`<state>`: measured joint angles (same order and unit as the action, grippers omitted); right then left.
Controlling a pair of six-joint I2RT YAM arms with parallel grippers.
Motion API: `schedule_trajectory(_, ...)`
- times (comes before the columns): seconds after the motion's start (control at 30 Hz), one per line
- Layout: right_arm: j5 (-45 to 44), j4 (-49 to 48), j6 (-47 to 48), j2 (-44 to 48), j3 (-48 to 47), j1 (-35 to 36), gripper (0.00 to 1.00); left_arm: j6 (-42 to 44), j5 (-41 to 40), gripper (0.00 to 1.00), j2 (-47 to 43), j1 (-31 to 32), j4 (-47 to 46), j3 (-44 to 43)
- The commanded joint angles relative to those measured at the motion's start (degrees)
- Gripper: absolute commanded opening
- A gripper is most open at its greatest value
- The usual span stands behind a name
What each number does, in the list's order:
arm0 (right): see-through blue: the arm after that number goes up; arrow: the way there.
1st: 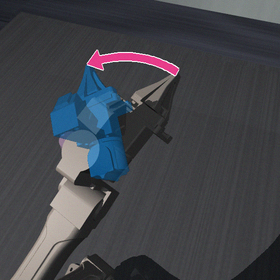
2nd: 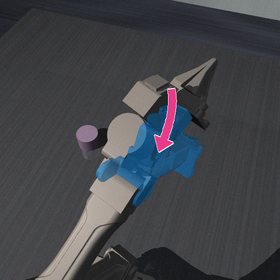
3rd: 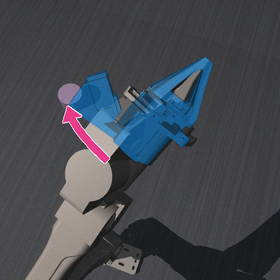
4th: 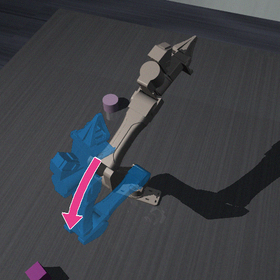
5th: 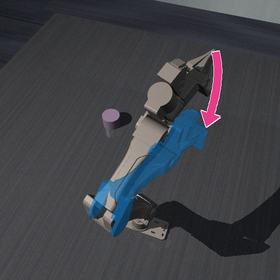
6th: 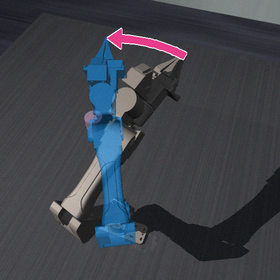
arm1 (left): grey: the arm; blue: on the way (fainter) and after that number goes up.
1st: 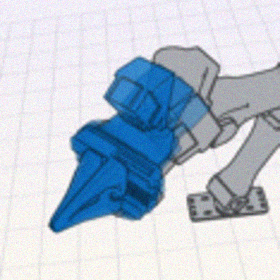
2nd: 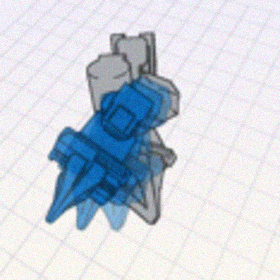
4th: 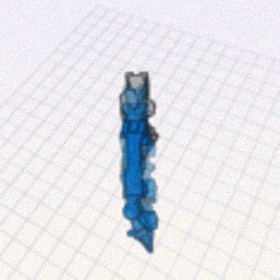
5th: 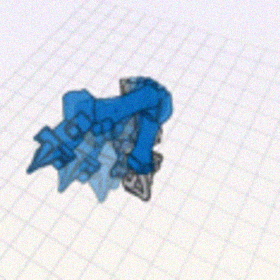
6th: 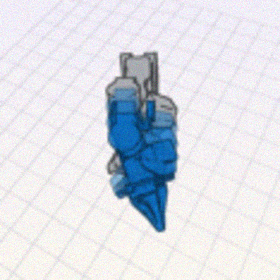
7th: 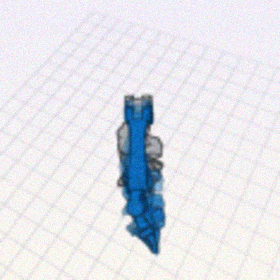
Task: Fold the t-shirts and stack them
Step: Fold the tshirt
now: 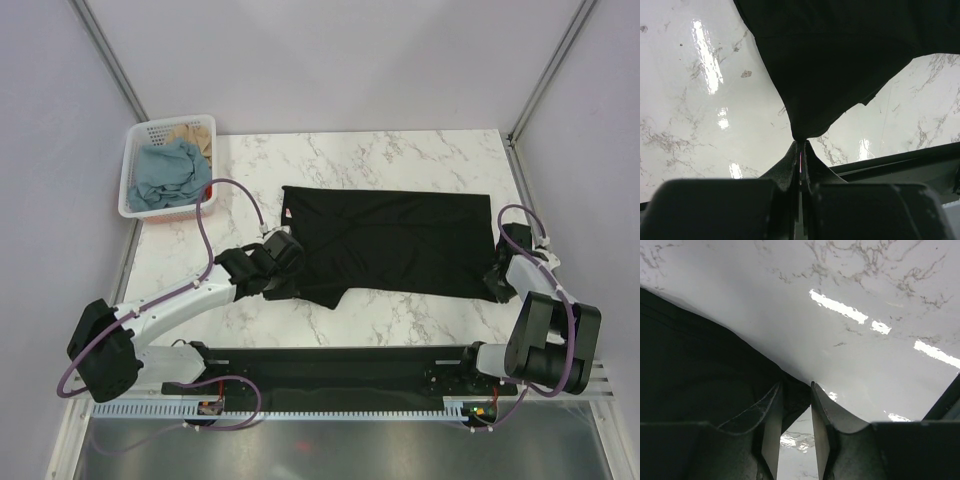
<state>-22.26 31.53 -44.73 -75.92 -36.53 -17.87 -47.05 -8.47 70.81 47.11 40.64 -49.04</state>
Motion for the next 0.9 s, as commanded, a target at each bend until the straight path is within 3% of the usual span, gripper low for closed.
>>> schedule_trajectory(0.0, -0.50, 2.74, 0.61, 1.74, -0.63, -0.15, 0.38, -0.41, -1.02, 0.02, -1.28, 0.17, -0.13, -2.55)
schedule_trajectory(0.17, 2.65, 5.21, 1.05, 0.60, -2.58, -0.24, 0.40, -0.42, -0.06, 0.02, -1.28, 0.17, -0.30, -2.56)
schedule_trajectory(0.37, 3.37, 1.35, -0.71, -2.03, 0.32, -0.24, 0.39, 1.08, -0.32, 0.02, -1.55, 0.35, -0.21, -2.20)
schedule_trajectory(0.5, 0.56, 0.20, 0.25, -2.22, 0.06, -0.15, 0.23, 0.73, -0.67, 0.02, -1.64, 0.26, -0.13, -2.64)
schedule_trajectory(0.53, 0.03, 0.46, 1.04, -1.78, 0.06, -0.15, 0.06, 0.64, -0.85, 0.02, -1.64, 0.26, -0.21, -2.82)
schedule_trajectory(0.57, -0.50, 0.72, 1.48, -1.08, -0.11, -0.24, 0.00, 0.47, -1.02, 0.02, -1.64, 0.26, -0.21, -3.08)
schedule_trajectory(0.87, 0.55, 4.68, 3.69, 5.43, -2.05, 1.52, 0.00, 4.68, -6.99, 0.02, -1.82, 0.09, 1.98, -9.75)
